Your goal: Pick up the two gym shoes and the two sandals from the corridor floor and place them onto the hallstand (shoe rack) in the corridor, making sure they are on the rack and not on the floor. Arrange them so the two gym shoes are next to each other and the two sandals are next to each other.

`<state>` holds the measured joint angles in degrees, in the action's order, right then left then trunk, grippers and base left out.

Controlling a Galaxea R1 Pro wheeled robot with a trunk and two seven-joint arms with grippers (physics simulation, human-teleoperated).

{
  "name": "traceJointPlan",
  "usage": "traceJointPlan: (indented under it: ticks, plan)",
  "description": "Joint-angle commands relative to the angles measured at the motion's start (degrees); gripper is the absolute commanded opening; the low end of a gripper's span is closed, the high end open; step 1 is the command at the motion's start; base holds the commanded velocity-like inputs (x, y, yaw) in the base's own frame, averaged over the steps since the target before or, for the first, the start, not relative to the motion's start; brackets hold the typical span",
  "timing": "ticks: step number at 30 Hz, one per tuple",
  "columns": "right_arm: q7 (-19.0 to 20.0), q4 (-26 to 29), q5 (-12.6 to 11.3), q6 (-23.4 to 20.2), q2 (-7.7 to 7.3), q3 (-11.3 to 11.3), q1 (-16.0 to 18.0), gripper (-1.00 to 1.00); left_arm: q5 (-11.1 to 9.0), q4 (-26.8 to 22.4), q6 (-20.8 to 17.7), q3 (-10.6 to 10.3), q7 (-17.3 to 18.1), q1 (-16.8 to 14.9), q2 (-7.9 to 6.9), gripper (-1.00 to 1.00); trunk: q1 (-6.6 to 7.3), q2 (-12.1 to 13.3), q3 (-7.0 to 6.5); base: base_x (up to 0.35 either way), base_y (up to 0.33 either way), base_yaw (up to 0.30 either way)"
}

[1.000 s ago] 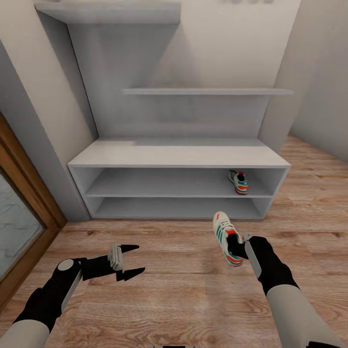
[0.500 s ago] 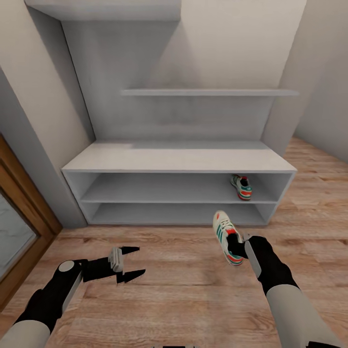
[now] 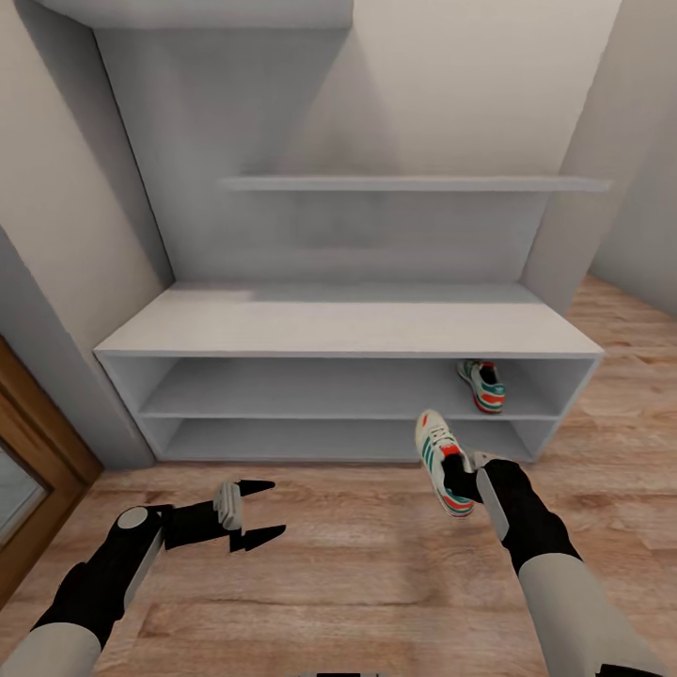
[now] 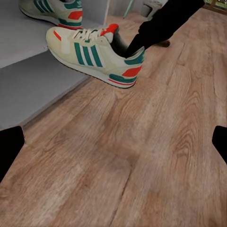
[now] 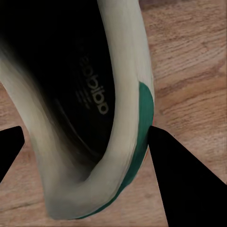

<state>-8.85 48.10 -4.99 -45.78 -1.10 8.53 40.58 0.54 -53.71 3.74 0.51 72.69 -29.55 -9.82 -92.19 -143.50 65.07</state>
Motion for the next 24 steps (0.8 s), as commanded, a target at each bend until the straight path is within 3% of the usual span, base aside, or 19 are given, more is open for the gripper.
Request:
traceJointPlan:
  ticks: [1,5,8,18,24]
  plan:
    - [-0.46,0.1,-0.63,-0.19,0.01,-0.01,0.02,-1.0,0.07,0.01,0.39,0.04,0.15,-0.01,0.33,1.0,-0.02,-0.02,0.05,0.345,0.0,0.0]
    - [-0.47,0.18,-0.5,-0.19,-0.03,0.05,0.02,-1.0,0.29,0.01,0.33,0.02,0.12,-0.02,2.46,1.0,-0.02,-0.02,0.05,0.281,0.0,0.0]
    - [-0.51,0.23,-0.39,-0.19,-0.09,0.15,0.02,-1.0,0.39,0.01,0.31,0.01,0.13,-0.03,3.27,1.0,-0.02,-0.02,0.05,0.106,0.0,0.0]
    - [-0.3,0.41,-0.19,-0.12,0.2,-0.01,-0.41,-1.0,0.05,-1.43,0.02,0.93,0.51,1.92,3.49,1.0,-0.02,-0.02,0.05,0.008,0.0,0.0]
    - [-0.37,0.5,-0.19,1.4,0.07,0.07,-0.41,-1.0,0.05,-0.79,0.03,1.01,0.37,3.01,4.89,1.0,-0.02,-0.02,0.05,0.0,0.0,0.0]
